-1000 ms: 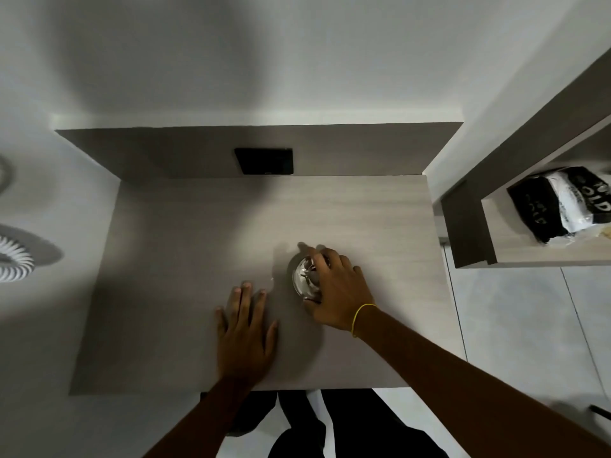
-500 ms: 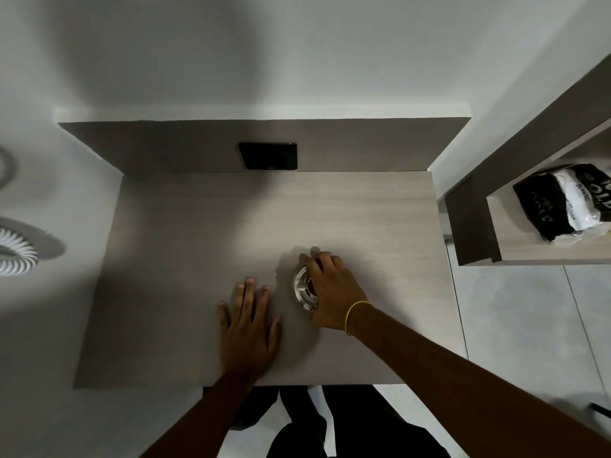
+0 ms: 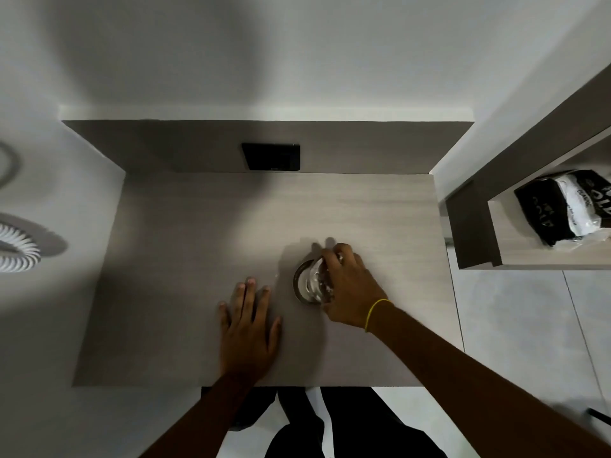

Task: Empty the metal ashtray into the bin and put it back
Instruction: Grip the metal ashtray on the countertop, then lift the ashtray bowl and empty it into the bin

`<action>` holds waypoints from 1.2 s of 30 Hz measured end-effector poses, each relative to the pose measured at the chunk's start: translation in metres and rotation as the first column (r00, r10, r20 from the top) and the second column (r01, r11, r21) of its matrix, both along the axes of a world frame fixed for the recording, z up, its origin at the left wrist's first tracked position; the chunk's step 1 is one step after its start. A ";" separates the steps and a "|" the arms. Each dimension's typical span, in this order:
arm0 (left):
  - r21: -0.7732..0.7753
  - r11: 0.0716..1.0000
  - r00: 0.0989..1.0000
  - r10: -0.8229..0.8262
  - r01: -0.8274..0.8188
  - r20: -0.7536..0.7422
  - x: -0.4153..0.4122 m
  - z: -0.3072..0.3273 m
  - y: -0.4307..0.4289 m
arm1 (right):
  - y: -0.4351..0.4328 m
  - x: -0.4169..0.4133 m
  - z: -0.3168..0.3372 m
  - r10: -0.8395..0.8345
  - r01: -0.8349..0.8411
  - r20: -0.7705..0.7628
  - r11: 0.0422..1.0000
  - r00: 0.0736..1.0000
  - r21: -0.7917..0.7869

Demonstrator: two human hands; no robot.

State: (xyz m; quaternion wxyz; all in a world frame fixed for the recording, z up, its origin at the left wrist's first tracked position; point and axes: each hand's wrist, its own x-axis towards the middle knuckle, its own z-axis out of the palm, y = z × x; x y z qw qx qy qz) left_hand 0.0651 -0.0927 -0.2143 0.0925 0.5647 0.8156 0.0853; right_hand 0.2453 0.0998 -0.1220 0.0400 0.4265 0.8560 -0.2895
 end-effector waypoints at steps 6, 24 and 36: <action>-0.004 1.000 1.000 -0.010 0.010 0.001 -0.001 0.000 0.000 | 0.018 0.053 -0.006 -0.096 0.090 0.079 0.993 0.992 0.079; 0.025 1.000 1.000 0.015 -0.016 0.005 0.002 0.000 -0.001 | 0.015 0.089 -0.035 -0.077 0.067 0.064 0.988 0.995 0.137; 0.013 1.000 1.000 0.016 -0.016 -0.019 0.002 -0.009 -0.003 | 0.033 -0.002 -0.019 -0.016 0.016 0.024 1.000 1.000 -0.001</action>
